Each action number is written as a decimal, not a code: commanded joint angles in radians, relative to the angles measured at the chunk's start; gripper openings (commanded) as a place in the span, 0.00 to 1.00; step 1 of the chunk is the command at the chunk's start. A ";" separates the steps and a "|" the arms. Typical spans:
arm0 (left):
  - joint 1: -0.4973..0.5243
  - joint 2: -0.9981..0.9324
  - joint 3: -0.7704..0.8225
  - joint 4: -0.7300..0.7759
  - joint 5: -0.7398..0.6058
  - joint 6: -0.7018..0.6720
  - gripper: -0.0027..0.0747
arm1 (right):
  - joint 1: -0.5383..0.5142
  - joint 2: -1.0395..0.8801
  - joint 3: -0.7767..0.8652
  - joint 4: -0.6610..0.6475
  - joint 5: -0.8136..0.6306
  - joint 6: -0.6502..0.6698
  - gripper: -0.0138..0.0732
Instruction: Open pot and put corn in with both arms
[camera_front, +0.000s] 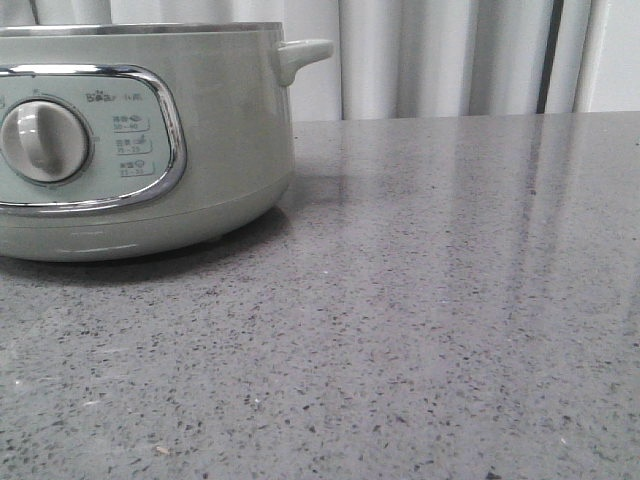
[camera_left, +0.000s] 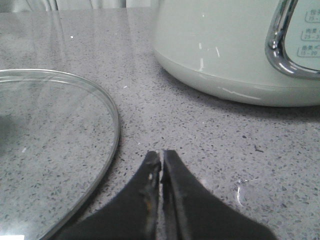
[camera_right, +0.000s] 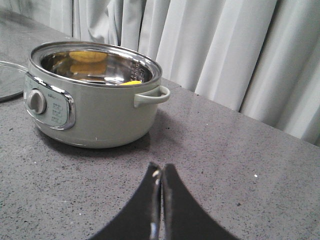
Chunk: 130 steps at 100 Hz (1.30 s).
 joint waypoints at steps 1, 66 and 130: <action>-0.008 -0.030 0.028 -0.003 -0.041 -0.010 0.01 | -0.003 0.008 -0.027 -0.021 -0.083 -0.006 0.09; -0.008 -0.030 0.028 -0.003 -0.041 -0.010 0.01 | -0.018 0.003 0.039 -0.021 -0.100 -0.006 0.09; -0.008 -0.030 0.028 -0.003 -0.041 -0.010 0.01 | -0.643 -0.087 0.548 0.248 -0.314 -0.006 0.09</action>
